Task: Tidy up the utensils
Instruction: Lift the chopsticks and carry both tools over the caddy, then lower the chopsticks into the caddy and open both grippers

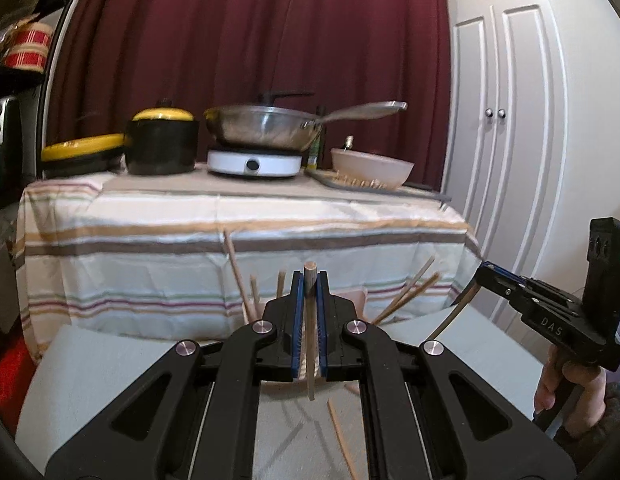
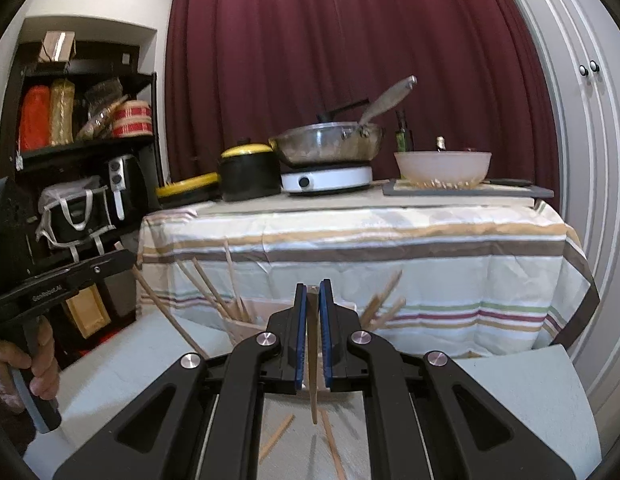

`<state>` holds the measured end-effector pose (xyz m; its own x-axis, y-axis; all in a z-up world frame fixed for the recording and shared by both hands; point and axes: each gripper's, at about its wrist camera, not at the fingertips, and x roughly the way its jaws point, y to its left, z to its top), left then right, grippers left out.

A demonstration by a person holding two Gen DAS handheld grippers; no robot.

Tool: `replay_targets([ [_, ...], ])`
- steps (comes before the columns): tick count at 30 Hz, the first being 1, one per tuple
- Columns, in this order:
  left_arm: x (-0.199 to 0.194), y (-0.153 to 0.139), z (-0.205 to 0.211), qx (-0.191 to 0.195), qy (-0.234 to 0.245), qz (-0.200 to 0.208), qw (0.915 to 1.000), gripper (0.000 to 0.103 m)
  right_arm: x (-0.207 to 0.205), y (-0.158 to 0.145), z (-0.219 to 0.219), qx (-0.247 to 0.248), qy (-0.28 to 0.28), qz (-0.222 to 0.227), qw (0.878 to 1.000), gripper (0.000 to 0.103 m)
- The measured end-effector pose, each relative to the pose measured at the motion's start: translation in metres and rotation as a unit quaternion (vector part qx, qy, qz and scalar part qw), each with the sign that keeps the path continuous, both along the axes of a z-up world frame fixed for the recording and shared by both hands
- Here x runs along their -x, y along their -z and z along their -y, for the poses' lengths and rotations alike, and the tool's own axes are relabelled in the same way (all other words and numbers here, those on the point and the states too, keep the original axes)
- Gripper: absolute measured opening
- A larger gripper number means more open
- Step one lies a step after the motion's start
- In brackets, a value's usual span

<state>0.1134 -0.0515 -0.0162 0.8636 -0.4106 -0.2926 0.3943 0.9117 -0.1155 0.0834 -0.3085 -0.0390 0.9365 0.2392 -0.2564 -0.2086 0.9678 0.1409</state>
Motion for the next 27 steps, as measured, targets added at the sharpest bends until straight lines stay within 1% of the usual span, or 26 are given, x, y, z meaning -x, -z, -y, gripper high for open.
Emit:
replay_targets([
  [5,0.001,-0.031,0.000,0.006,0.008,0.032,0.9995,0.006,0.003,-0.030,0.004,-0.016,-0.015,0.029,0.999,0.007],
  [8,0.000,-0.050,0.002,0.004,0.006,0.057,0.9984,0.006,0.004,-0.047,0.004,-0.016,-0.019,0.050,0.998,0.007],
  [12,-0.008,-0.065,0.006,-0.004,-0.003,0.079,0.9968,0.007,-0.003,-0.064,0.004,-0.010,-0.019,0.072,0.997,0.007],
  [15,-0.015,-0.072,0.009,-0.016,-0.015,0.097,0.9950,0.007,-0.012,-0.069,0.004,-0.007,-0.017,0.078,0.997,0.007],
  [17,-0.019,-0.075,0.010,-0.021,-0.021,0.105,0.9940,0.007,-0.017,-0.072,0.003,-0.007,-0.016,0.082,0.996,0.007],
  [21,-0.035,-0.078,0.012,-0.020,-0.026,0.104,0.9940,0.007,-0.031,-0.078,0.003,-0.009,-0.015,0.090,0.996,0.007],
  [27,-0.059,-0.065,0.012,-0.020,-0.033,0.088,0.9954,0.006,-0.056,-0.075,0.000,0.002,-0.005,0.101,0.995,0.007],
])
